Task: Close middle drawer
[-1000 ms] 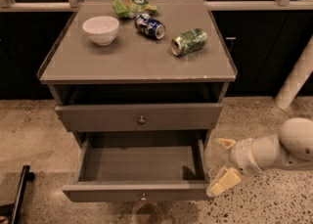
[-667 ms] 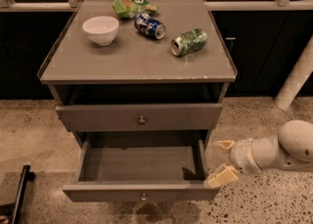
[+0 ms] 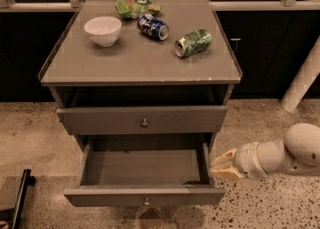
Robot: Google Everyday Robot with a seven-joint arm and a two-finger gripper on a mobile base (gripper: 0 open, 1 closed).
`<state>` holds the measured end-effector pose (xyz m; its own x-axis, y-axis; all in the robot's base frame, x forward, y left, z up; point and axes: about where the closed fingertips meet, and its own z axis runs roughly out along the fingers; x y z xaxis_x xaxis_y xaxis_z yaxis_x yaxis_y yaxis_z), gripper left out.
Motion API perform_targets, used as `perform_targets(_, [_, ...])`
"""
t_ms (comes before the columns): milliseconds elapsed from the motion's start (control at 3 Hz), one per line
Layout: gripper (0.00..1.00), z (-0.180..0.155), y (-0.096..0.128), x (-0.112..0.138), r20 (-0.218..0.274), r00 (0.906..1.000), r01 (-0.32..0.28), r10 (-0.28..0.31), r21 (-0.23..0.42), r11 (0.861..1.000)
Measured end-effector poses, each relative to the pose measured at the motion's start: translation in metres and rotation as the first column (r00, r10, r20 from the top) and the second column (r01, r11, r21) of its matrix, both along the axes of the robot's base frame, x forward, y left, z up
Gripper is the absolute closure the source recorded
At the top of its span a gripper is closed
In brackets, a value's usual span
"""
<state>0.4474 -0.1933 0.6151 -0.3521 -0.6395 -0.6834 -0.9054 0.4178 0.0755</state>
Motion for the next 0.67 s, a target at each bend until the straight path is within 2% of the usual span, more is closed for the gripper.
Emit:
perform_targets(333, [0.87,0.0000,0.0000,0.0000,0.000,1.0000,0.000,0.000,0.000,1.000])
perform_targets(667, [1.00,0.0000,0.0001,0.0000,0.000,1.0000,0.000,0.000,0.000,1.000])
